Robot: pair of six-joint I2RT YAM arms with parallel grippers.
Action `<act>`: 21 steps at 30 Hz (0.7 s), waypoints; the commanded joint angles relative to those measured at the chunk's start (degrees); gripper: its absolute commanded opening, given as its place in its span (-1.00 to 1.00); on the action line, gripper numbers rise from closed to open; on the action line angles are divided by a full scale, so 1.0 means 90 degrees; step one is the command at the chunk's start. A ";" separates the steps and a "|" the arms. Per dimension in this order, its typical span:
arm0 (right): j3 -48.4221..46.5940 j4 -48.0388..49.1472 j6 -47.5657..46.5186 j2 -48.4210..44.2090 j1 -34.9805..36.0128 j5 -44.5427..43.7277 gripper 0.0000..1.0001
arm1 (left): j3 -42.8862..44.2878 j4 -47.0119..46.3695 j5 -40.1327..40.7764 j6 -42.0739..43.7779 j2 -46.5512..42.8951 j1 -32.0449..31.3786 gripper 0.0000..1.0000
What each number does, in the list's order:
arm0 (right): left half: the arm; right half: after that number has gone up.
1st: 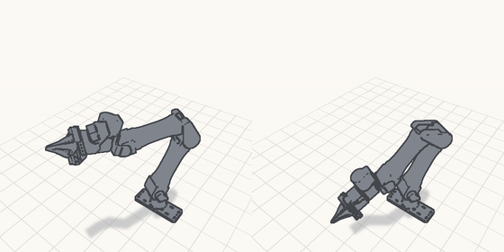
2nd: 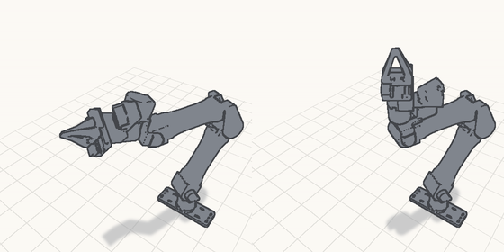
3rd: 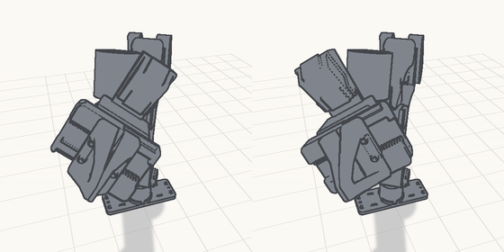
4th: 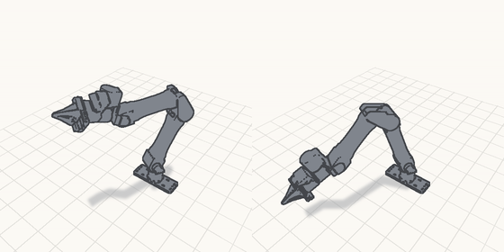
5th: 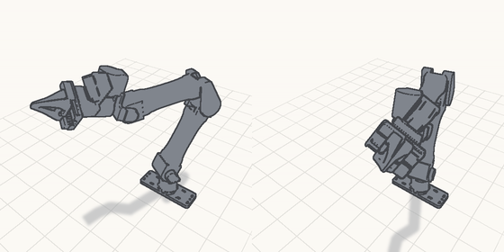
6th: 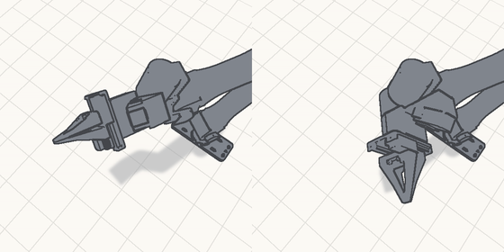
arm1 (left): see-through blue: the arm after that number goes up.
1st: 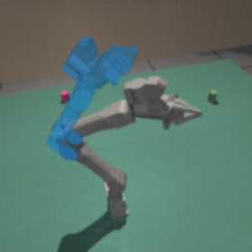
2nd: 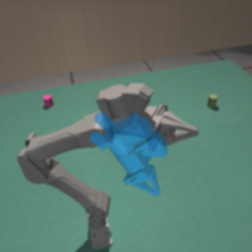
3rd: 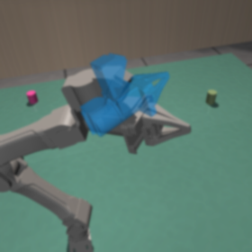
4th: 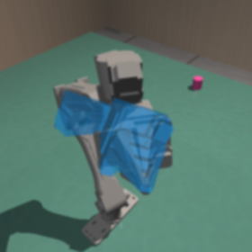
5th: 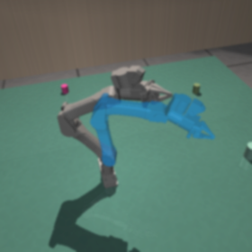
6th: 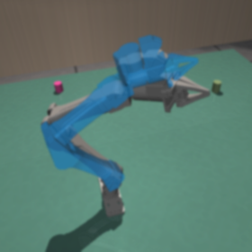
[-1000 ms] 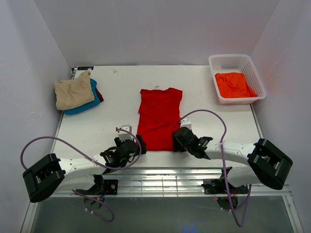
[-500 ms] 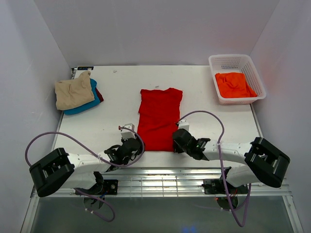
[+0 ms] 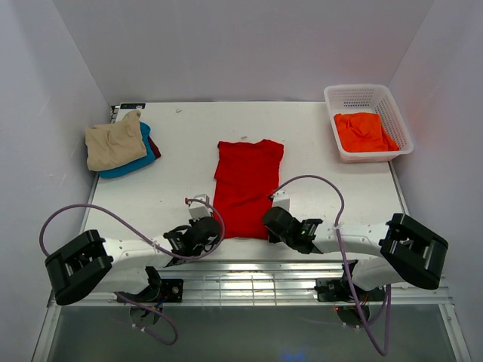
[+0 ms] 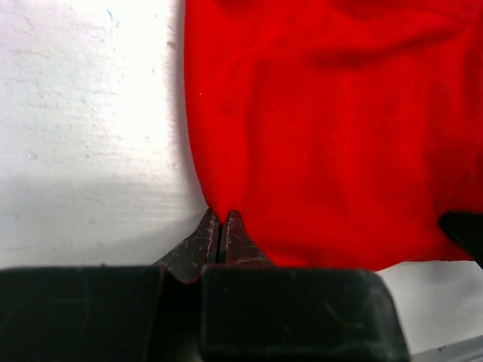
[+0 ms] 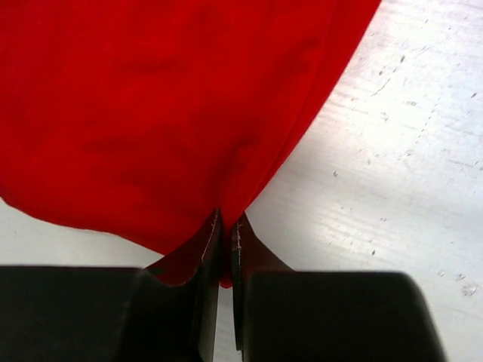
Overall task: Fold and stack the t-shirts
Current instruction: Grab one side of the 2/3 rectangular tshirt with both arms
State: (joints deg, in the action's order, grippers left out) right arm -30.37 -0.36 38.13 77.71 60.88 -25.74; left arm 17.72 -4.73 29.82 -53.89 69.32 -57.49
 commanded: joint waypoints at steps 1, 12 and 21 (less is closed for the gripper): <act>-0.0034 -0.0916 0.0421 0.0067 0.0577 -0.0080 -0.84 | -0.0230 0.1325 -0.0423 -0.0388 -0.0016 -0.0437 -1.00; -0.1409 -0.3961 0.2471 0.0007 0.2502 -0.1464 -0.84 | 0.1039 0.4733 0.0845 -0.2625 -0.0807 -0.2283 -1.00; -0.2220 -0.5370 0.3234 -0.0021 0.2708 -0.2724 -0.85 | 0.1780 0.5644 0.2173 -0.2920 -0.1569 -0.2303 -1.00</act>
State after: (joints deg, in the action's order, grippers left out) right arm -48.07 -40.75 62.94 78.37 85.01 -41.43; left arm 30.44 41.15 41.78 -78.96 56.86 -78.02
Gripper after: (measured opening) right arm 0.101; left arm 0.019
